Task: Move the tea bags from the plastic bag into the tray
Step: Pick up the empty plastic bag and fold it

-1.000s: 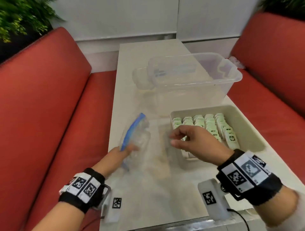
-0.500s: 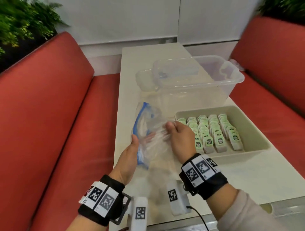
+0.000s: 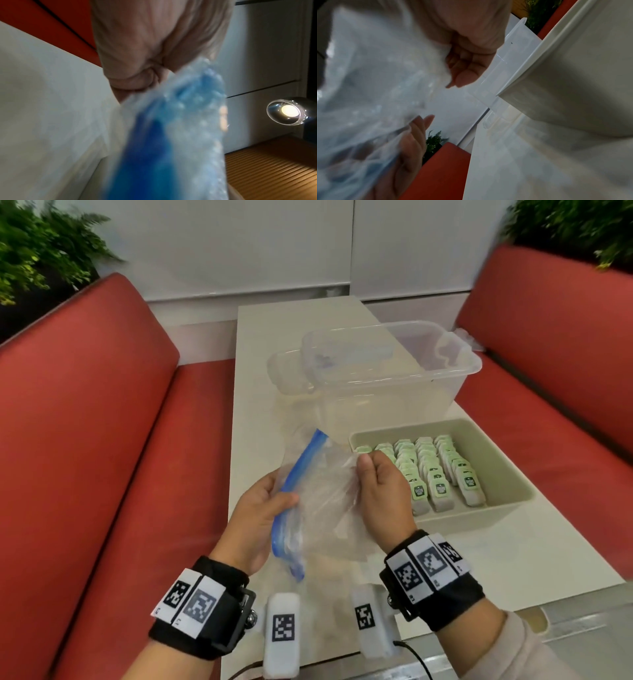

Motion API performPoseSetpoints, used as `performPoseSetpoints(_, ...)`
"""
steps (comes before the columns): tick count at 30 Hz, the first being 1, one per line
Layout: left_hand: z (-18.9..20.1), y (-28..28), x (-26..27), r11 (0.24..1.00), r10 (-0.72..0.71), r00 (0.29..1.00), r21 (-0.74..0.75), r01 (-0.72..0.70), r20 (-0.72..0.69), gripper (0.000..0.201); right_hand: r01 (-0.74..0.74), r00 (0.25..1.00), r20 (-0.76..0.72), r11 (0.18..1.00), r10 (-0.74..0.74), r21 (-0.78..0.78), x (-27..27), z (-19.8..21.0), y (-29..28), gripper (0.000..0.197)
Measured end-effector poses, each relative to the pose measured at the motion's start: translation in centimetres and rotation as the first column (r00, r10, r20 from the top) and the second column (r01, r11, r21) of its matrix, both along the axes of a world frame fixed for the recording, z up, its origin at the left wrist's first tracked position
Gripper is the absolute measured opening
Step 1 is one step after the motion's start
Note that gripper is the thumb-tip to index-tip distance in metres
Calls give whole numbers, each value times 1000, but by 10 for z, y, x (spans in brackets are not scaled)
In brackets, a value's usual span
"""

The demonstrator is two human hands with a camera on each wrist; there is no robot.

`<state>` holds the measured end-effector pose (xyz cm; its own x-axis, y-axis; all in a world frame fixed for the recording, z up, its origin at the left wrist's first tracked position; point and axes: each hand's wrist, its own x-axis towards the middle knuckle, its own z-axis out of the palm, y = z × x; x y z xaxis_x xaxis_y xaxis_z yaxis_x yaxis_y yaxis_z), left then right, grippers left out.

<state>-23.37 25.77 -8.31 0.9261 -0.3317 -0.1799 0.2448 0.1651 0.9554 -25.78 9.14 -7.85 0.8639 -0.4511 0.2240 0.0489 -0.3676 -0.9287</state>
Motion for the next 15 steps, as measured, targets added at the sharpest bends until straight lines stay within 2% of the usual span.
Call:
performPoseSetpoints(1, 0, 1, -1, 1000, 13, 1000, 8, -13, -16, 35, -21, 1000, 12, 997, 20, 75, -3, 1, 1, 29)
performPoseSetpoints(2, -1, 2, -1, 1000, 13, 999, 10, -13, -36, 33, -104, 995, 28, 973, 100, 208, -6, 2, 2, 19)
performPoseSetpoints(3, -1, 2, -2, 1000, 1, 998, 13, -1, -55, 31, -216, 976, 38, 913, 216, 347, -10, 4, 4, 12)
performPoseSetpoints(5, -4, 3, -4, 999, -39, 995, 25, 42, -95, 29, -366, 915, 19, 806, 403, 465, -12, 3, 2, 30)
performPoseSetpoints(6, -4, 3, -6, 998, -58, 991, 31, 63, -118, 29, -394, 895, -7, 797, 447, 458, -13, 4, -1, 29)
performPoseSetpoints(9, -3, 5, -7, 995, -76, 990, 48, 83, -123, 32, -379, 895, -47, 811, 444, 445, -14, 4, -14, 23)
performPoseSetpoints(11, 0, 7, -7, 991, -114, 991, 65, 119, -72, 29, -342, 905, -34, 771, 425, 537, -17, 4, -20, 37)
performPoseSetpoints(13, 3, 7, -9, 972, -204, 979, 117, 205, -19, 38, -322, 905, -32, 731, 425, 601, -19, 4, -22, 54)
performPoseSetpoints(15, 6, 3, -10, 949, -249, 968, 206, 239, 21, 27, -288, 921, -34, 736, 389, 612, -20, 6, -22, 58)
